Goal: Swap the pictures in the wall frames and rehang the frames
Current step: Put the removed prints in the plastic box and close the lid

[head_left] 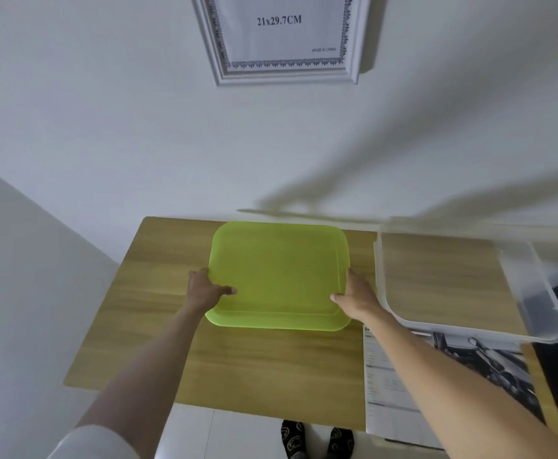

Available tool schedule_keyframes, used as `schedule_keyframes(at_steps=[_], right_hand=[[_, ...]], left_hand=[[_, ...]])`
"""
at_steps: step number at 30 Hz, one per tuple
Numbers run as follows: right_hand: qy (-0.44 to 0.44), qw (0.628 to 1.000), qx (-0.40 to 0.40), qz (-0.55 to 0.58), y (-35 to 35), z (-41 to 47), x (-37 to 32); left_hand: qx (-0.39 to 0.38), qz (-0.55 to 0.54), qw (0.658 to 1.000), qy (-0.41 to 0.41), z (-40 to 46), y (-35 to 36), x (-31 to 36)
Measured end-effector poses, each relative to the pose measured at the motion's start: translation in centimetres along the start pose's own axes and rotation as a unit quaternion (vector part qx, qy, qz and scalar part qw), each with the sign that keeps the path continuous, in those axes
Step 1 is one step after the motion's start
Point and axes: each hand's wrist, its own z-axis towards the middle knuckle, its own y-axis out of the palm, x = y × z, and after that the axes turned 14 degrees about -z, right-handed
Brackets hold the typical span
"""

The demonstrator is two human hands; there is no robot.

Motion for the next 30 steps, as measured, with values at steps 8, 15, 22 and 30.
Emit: schedule_keyframes(at_steps=[8,15,22,30], right_hand=[[0.019,0.999,0.025,-0.039,2.1,1.4,-0.3],[0.022,0.998,0.038,-0.054,3.2,1.8,-0.3],[-0.086,0.984,0.139,-0.071,0.4,-0.9,0.7],[-0.250,0.920,0.301,0.030,-5.1,-5.7,10.8]], left_hand=[[0.008,0.019,1.000,0.007,-2.2,1.3,2.2],[0.011,0.066,0.998,0.008,-1.6,1.8,2.0],[0.104,0.081,0.985,0.116,-4.3,3.2,3.9],[0.025,0.063,0.978,0.195,-14.3,12.8,6.5]])
